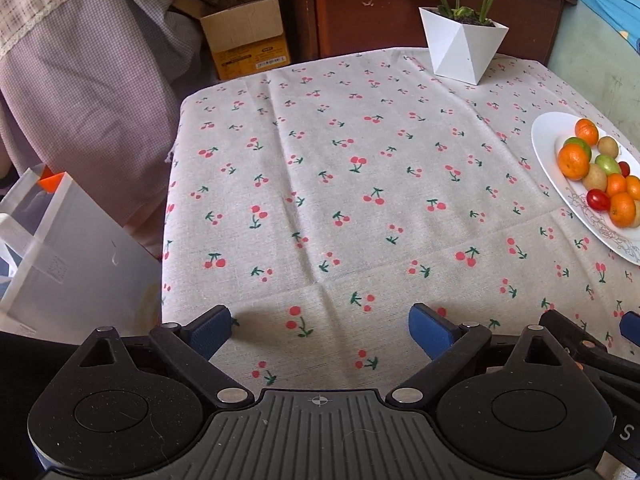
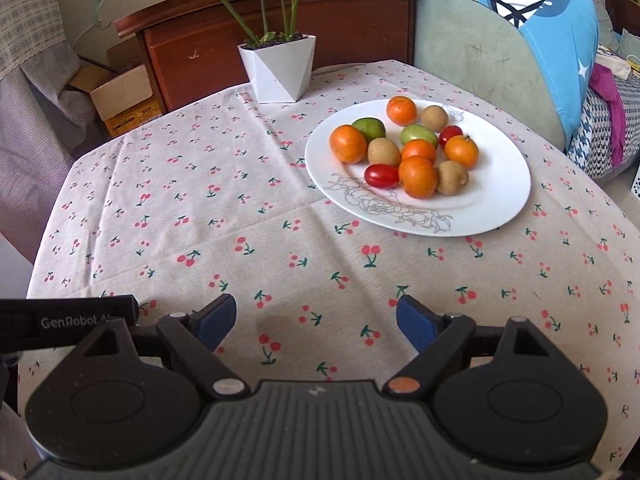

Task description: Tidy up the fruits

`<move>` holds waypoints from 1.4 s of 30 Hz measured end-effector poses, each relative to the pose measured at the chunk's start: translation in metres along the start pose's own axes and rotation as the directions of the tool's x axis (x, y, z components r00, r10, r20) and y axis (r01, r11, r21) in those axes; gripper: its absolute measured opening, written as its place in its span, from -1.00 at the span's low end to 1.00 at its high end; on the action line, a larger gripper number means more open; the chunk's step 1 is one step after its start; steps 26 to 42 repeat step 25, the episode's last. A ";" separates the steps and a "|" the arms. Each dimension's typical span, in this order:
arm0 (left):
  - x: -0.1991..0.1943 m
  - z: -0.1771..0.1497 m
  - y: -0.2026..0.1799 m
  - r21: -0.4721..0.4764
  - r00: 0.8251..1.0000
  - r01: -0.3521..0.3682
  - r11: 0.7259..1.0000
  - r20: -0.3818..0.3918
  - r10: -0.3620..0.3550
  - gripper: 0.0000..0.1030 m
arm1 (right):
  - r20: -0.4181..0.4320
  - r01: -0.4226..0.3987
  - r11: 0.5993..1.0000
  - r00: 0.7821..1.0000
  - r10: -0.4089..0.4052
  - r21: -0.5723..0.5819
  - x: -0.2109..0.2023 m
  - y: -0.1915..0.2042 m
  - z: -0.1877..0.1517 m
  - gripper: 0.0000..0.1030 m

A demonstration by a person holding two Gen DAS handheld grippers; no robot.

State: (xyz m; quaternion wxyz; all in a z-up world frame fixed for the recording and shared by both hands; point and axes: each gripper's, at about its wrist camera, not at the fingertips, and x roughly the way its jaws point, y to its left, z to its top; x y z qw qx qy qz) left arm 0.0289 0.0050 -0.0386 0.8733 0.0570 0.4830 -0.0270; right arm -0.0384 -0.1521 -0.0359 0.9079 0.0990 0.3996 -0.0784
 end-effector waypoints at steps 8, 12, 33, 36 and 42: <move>0.002 0.000 0.012 -0.018 1.000 0.001 1.000 -0.002 -0.001 0.90 | 0.055 -0.024 0.995 0.998 0.030 -0.098 0.007 0.018 -0.010 0.74; 0.002 0.000 0.013 -0.017 1.000 0.006 1.000 0.000 -0.006 0.90 | 0.069 -0.025 0.992 0.997 0.034 -0.124 0.011 0.023 -0.010 0.85; 0.004 0.001 0.016 -0.038 1.000 0.015 0.999 0.009 -0.015 0.91 | 0.133 -0.036 0.986 0.989 0.058 -0.164 0.026 0.027 -0.006 0.98; 0.004 0.001 0.016 -0.038 1.000 0.015 0.999 0.009 -0.015 0.91 | 0.133 -0.036 0.986 0.989 0.058 -0.164 0.026 0.027 -0.006 0.98; 0.004 0.001 0.016 -0.038 1.000 0.015 0.999 0.009 -0.015 0.91 | 0.133 -0.036 0.986 0.989 0.058 -0.164 0.026 0.027 -0.006 0.98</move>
